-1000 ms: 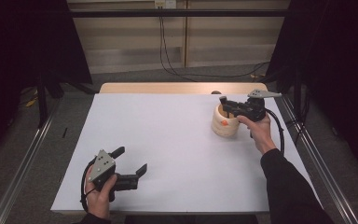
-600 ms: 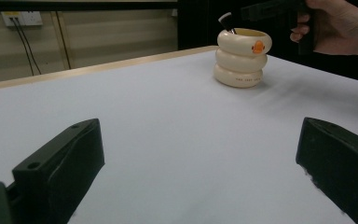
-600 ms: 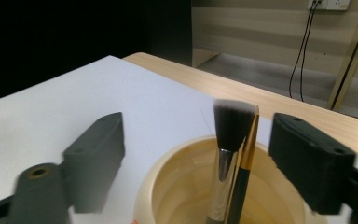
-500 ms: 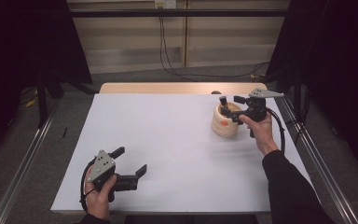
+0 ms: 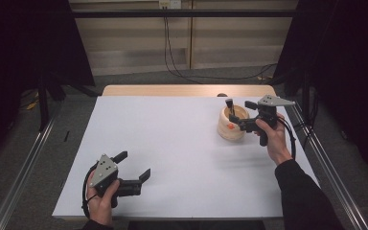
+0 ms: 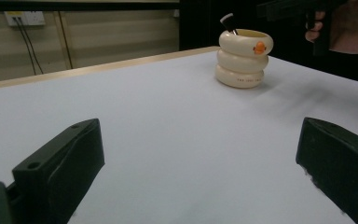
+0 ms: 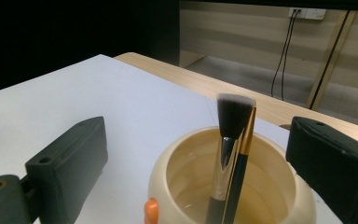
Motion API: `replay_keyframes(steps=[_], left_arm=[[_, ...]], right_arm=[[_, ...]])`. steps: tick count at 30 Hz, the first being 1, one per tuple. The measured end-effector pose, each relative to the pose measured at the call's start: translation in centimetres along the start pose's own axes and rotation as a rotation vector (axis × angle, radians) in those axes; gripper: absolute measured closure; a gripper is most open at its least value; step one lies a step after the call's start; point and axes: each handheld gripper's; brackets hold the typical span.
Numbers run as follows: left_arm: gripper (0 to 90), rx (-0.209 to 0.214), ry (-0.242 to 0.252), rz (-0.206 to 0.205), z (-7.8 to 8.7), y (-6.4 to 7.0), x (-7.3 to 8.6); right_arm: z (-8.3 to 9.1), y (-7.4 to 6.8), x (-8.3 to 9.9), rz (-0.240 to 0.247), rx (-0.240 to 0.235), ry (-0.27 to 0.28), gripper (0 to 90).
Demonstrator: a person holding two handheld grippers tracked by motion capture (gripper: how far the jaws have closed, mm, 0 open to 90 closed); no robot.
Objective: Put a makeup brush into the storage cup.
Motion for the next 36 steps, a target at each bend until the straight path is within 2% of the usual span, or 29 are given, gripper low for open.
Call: replay_keyframes(steps=[5, 7, 11, 14, 17, 19, 21, 26, 29, 31, 35, 36], left_arm=[[0.8, 0.000, 0.005, 0.000, 0.0, 0.0, 0.0], [0.8, 0.008, 0.001, -0.004, 0.0, 0.0, 0.0], [0.8, -0.005, 0.003, 0.001, 0.1, -0.1, 0.0], [0.8, -0.006, 0.006, 0.002, 0.1, -0.2, 0.0], [0.8, -0.005, 0.001, -0.007, 0.1, -0.2, 0.0], [0.8, -0.006, 0.005, -0.001, 0.1, -0.1, 0.0], [0.8, -0.005, 0.005, -0.002, 0.1, -0.1, 0.0], [1.0, -0.018, 0.000, 0.005, 0.1, -0.2, 0.0], [1.0, -0.017, 0.004, 0.007, 0.3, -0.2, 0.0], [1.0, -0.020, 0.001, 0.006, 0.3, -0.2, 0.0], [1.0, -0.017, 0.001, 0.002, 0.3, -0.1, 0.0], [1.0, -0.017, 0.002, 0.002, 0.3, -0.1, 0.0]], right_arm=[[1.6, -0.9, 0.1, 0.021, 0.075, 0.040, 0.2], [2.2, -1.0, 0.2, 0.027, 0.098, 0.037, 0.3], [3.4, -0.8, 0.5, -0.002, 0.094, 0.036, 0.0], [4.2, -1.1, 0.7, 0.001, 0.104, 0.024, 0.7], [5.0, -1.5, 0.8, 0.007, 0.128, 0.025, 0.8], [5.4, -1.8, 0.9, -0.009, 0.137, 0.023, 0.2], [5.8, -2.2, 1.1, -0.009, 0.161, 0.021, 0.0], [6.9, -3.1, 1.8, -0.019, 0.183, 0.026, 0.0], [7.6, -3.5, 2.1, -0.021, 0.182, 0.016, 0.3], [8.1, -3.8, 2.5, -0.017, 0.200, 0.031, 0.0], [9.0, -4.6, 3.2, -0.028, 0.198, 0.044, 0.4], [9.4, -4.8, 3.4, -0.015, 0.200, 0.048, 0.4]])
Point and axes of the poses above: each handheld gripper's, and its own axes: z roughly backward along the jaws, x roughly out of its underside, y roughly to its right, and after that the axes turned 6 degrees about z, right-handed
